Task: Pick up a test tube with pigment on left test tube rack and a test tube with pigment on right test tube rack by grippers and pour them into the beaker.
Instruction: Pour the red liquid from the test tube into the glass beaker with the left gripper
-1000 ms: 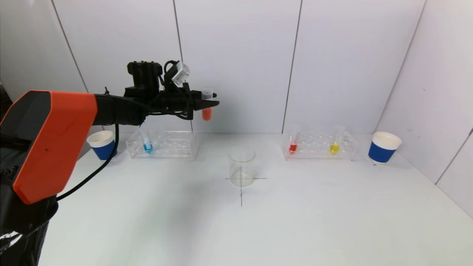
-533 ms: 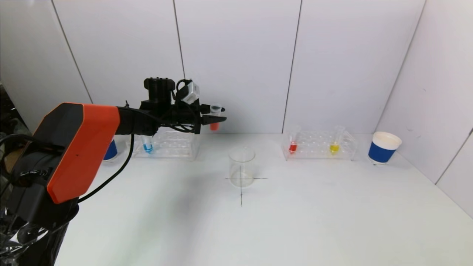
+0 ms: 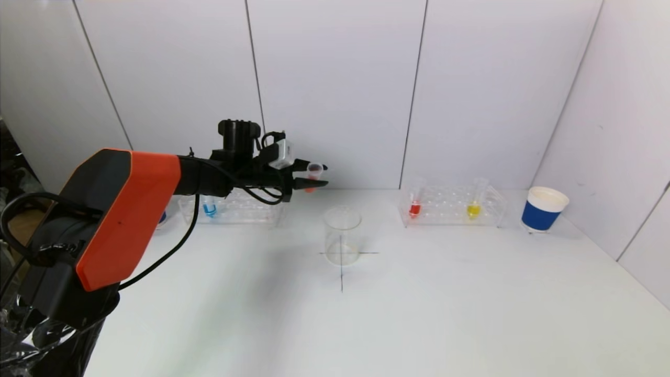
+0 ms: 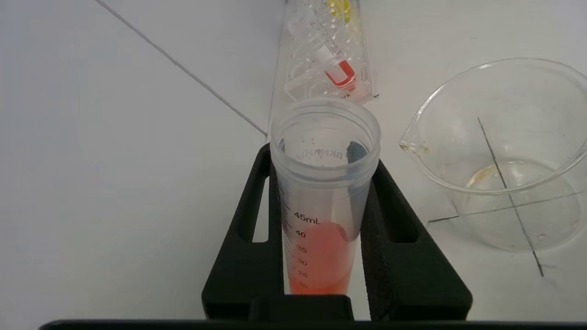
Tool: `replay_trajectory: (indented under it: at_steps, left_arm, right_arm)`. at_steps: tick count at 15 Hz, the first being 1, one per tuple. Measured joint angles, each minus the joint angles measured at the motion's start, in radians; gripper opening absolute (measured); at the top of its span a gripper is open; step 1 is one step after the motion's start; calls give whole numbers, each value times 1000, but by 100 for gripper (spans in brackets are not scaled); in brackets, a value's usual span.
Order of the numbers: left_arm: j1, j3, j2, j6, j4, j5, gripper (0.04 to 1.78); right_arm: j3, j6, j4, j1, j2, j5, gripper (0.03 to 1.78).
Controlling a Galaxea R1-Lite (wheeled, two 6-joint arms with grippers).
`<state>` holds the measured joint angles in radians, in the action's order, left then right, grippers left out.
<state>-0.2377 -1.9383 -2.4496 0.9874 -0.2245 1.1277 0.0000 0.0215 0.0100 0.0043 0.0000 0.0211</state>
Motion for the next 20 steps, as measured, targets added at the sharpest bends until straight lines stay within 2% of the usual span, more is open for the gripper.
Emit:
replay_trajectory:
  at_steps: [5,12,20]
  left_arm:
    - [-51,24,9,127,-52,-23,48]
    - [-74,48,-32,420,-62,-139,48]
    - [-73,41,-54,545,-64,-181,48]
  right_arm:
    - [0,0,0,0,0,0,177]
    - [0,0,0,0,0,0,177]
    - [0,0,0,0,0,0,177]
